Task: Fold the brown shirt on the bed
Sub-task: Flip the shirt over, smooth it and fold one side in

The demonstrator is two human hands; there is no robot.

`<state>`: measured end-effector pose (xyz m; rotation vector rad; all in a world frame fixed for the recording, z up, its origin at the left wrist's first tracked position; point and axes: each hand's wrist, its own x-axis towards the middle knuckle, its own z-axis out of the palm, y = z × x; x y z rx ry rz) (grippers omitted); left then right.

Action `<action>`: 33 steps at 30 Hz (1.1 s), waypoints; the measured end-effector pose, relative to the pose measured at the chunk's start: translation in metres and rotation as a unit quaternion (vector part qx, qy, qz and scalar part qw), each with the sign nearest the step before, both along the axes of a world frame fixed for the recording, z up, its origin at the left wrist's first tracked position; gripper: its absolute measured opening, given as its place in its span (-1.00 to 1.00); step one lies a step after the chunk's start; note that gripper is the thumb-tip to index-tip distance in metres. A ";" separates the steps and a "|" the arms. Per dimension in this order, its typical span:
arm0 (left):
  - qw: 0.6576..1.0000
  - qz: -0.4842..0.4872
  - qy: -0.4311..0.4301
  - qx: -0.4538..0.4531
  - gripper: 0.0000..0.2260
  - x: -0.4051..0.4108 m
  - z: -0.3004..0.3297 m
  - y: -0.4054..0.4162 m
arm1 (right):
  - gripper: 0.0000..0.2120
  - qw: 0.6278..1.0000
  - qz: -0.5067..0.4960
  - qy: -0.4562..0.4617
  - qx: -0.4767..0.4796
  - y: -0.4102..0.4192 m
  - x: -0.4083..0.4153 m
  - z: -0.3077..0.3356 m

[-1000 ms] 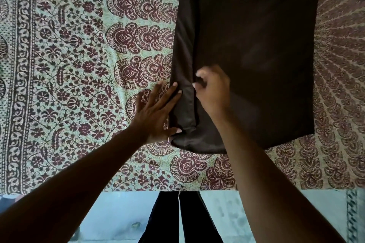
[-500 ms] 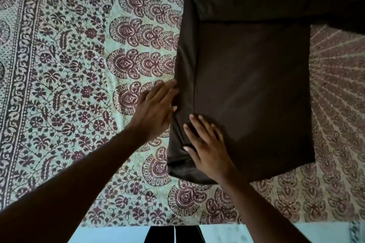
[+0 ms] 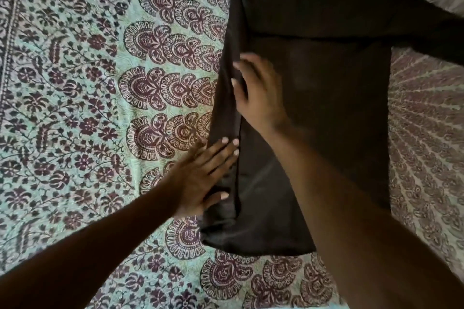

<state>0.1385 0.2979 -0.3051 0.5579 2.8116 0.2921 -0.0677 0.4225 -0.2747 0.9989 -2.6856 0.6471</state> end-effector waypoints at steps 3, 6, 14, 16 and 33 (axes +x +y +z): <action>0.999 -0.029 -0.014 0.020 -0.29 0.030 0.001 0.002 | -0.52 0.991 0.026 -0.035 0.125 -0.027 -0.031 -0.009; 0.998 -0.044 -0.006 0.044 -0.34 0.042 0.005 0.000 | -0.39 0.970 0.049 -0.065 0.231 -0.025 -0.029 -0.024; 0.980 0.126 0.100 0.114 -0.47 0.018 0.014 -0.023 | -0.30 0.947 0.078 -0.091 0.299 0.045 0.077 -0.024; 0.981 0.145 0.081 0.104 -0.45 -0.001 0.017 -0.027 | -0.25 0.937 0.095 -0.100 0.321 0.063 0.106 -0.020; 1.000 0.013 -0.020 0.003 -0.25 0.082 0.015 0.036 | -0.46 0.960 0.132 -0.150 0.195 0.168 0.213 -0.008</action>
